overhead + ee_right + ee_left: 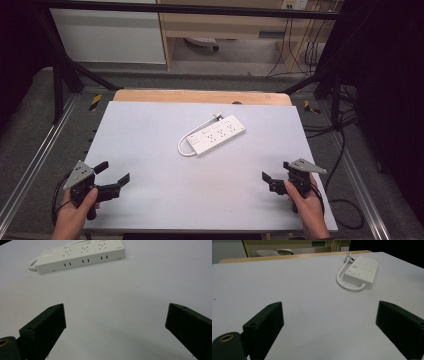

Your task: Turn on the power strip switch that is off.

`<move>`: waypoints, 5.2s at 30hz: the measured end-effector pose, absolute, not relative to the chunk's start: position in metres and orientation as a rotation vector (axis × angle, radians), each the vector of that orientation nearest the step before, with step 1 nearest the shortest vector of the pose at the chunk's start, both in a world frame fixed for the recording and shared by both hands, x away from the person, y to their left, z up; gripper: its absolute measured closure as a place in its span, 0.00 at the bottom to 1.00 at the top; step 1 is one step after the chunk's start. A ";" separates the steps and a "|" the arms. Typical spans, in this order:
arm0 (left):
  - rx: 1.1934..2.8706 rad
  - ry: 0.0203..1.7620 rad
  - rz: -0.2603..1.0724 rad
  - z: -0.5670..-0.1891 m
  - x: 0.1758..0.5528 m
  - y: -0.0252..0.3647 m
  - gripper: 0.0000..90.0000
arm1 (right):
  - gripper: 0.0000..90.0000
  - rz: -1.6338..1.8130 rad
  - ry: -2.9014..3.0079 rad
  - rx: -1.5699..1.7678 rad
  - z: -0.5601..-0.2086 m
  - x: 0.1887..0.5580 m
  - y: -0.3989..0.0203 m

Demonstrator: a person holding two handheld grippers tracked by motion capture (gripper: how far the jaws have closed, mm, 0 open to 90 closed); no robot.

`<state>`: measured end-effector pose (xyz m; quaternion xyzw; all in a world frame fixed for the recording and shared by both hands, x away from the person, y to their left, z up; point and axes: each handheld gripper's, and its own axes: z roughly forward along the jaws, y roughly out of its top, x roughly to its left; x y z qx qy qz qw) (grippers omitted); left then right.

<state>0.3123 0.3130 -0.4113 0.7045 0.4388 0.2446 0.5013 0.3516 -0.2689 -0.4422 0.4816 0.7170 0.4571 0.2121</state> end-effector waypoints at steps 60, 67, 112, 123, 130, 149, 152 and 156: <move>1.743 1.057 0.586 -0.416 0.313 0.310 0.08 | 0.04 1.341 2.044 1.195 -0.394 0.391 -0.213; 1.746 1.056 0.590 -0.416 0.313 0.309 0.08 | 0.05 1.310 2.036 1.186 -0.393 0.400 -0.207; 1.761 1.047 0.595 -0.416 0.313 0.309 0.08 | 0.15 1.298 2.067 1.224 -0.397 0.457 -0.165; 1.767 1.045 0.600 -0.416 0.313 0.308 0.08 | 0.27 1.296 2.076 1.220 -0.400 0.467 -0.157; 1.769 1.046 0.595 -0.417 0.314 0.308 0.08 | 0.30 1.308 2.080 1.201 -0.400 0.472 -0.147; 1.774 1.046 0.595 -0.417 0.315 0.307 0.08 | 0.53 1.369 2.051 1.207 -0.400 0.487 -0.132; 1.775 1.043 0.595 -0.417 0.314 0.307 0.08 | 0.59 1.378 2.038 1.212 -0.403 0.489 -0.129; 1.772 1.043 0.598 -0.416 0.315 0.307 0.08 | 0.65 1.385 2.018 1.225 -0.407 0.493 -0.127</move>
